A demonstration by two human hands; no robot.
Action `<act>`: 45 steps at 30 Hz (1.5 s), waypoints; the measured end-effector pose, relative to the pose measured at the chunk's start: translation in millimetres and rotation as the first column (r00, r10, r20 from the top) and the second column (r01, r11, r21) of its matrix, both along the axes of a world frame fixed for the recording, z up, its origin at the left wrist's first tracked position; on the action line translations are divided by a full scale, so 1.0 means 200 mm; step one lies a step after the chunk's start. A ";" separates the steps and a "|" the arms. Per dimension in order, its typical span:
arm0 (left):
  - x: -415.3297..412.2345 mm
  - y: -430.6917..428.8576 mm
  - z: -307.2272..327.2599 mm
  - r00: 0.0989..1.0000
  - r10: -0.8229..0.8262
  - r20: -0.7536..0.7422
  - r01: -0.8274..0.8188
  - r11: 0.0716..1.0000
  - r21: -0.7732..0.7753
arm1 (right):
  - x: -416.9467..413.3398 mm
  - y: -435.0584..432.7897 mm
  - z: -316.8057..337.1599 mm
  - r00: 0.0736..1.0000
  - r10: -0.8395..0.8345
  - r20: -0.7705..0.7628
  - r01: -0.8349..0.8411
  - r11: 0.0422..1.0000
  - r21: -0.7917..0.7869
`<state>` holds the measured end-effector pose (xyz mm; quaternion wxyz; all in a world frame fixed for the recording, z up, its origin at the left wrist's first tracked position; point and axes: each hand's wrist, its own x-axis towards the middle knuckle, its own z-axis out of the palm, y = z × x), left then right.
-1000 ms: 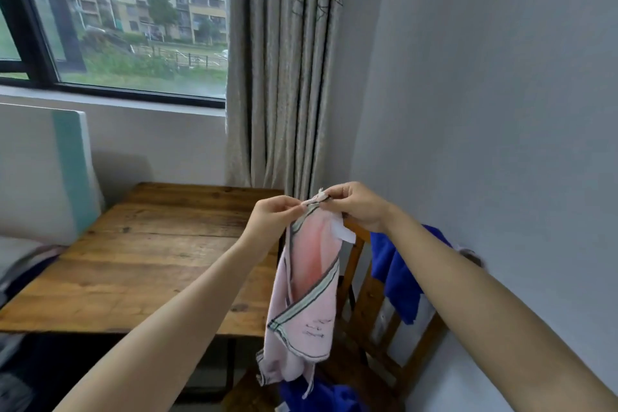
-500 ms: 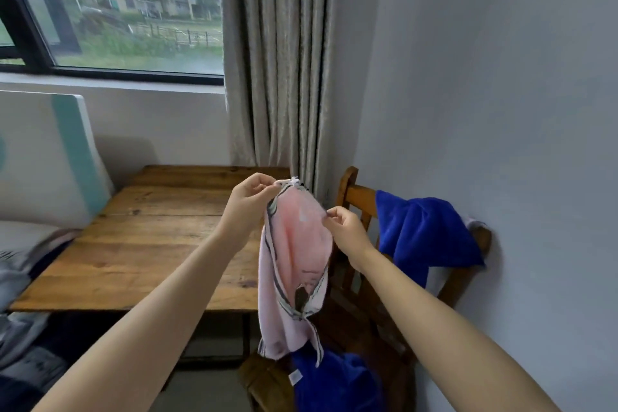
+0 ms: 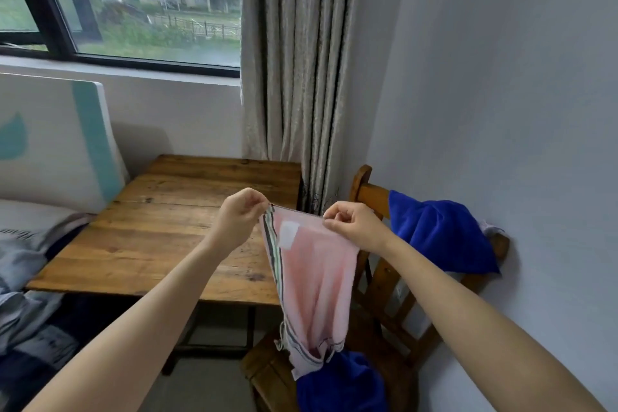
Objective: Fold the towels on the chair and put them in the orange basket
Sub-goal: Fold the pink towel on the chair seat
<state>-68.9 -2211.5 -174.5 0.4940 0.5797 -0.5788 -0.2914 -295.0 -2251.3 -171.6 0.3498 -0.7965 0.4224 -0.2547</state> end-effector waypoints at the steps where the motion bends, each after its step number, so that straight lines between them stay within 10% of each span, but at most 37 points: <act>1: 0.01 -0.01 0.00 1.000 0.001 0.001 -0.001 1.000 -0.021 | -0.01 0.00 -0.01 0.999 0.032 -0.044 -0.031 0.999 0.008; 19: 0.13 -0.06 0.06 0.984 0.117 -0.130 -0.134 0.983 -0.129 | -0.40 -0.08 -0.22 0.889 -0.199 -0.413 0.247 0.967 0.066; 35: 0.10 -0.19 0.47 0.972 0.059 -0.227 -0.136 0.931 -0.339 | -0.42 -0.25 0.57 0.659 -0.700 0.275 0.738 0.533 -0.414; 45: -0.01 -0.02 0.55 0.951 0.001 -0.310 -0.128 0.913 -0.389 | -0.61 0.04 0.63 0.686 -0.598 0.413 0.691 0.714 -0.113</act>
